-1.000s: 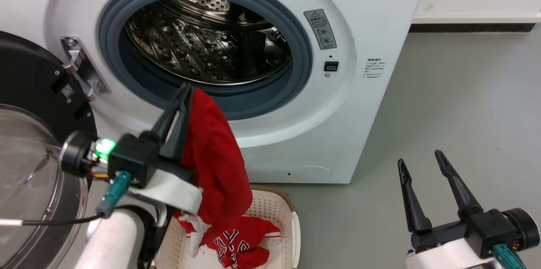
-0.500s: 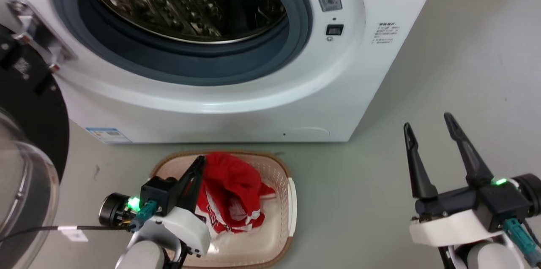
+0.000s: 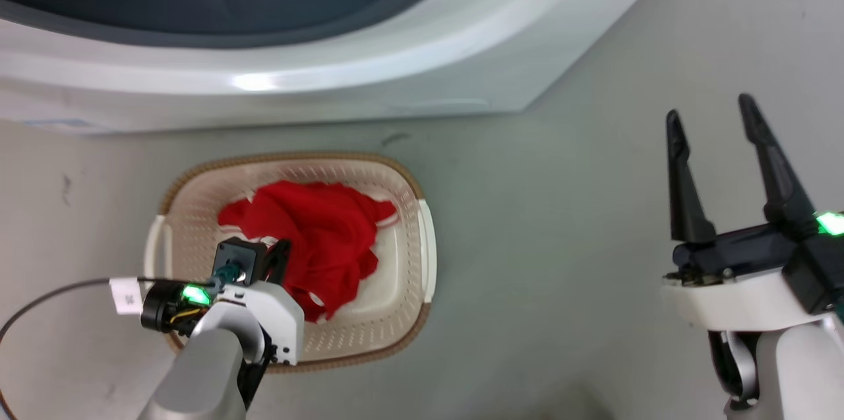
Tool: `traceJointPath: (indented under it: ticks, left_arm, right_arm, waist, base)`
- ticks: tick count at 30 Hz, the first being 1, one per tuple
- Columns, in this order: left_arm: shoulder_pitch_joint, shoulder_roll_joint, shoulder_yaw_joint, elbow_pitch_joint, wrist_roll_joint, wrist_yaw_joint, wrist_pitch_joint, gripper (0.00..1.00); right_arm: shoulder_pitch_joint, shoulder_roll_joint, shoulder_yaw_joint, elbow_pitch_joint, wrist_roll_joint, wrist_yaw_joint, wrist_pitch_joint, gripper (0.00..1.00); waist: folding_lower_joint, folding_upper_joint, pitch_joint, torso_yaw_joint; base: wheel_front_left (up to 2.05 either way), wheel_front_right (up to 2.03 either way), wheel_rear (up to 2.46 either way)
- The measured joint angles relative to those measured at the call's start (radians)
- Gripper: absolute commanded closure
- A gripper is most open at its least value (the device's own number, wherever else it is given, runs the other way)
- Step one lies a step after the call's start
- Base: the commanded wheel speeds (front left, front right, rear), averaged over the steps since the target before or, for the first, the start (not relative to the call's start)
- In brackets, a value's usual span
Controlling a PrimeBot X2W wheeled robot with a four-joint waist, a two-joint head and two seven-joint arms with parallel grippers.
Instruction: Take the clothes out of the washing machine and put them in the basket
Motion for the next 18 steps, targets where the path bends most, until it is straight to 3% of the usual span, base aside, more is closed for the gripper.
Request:
traceJointPath:
  ticks: [9,18]
  left_arm:
    - [-0.182,-0.026,-0.029,0.282,-0.001,-0.013,0.043,1.0]
    - [-0.222,-0.044,-0.05,0.364,-0.026,-0.023,0.146,1.0]
  right_arm:
    - [-0.047,0.0,-0.017,-0.018,0.014,0.0,0.0,0.0]
    - [-0.072,0.0,-0.033,-0.025,0.023,0.0,0.0,0.0]
  waist:
    - [0.0,0.0,0.158,-0.037]
    - [0.0,0.0,0.228,-0.052]
  base:
    - [0.0,0.0,0.0]
    - [0.0,0.0,0.0]
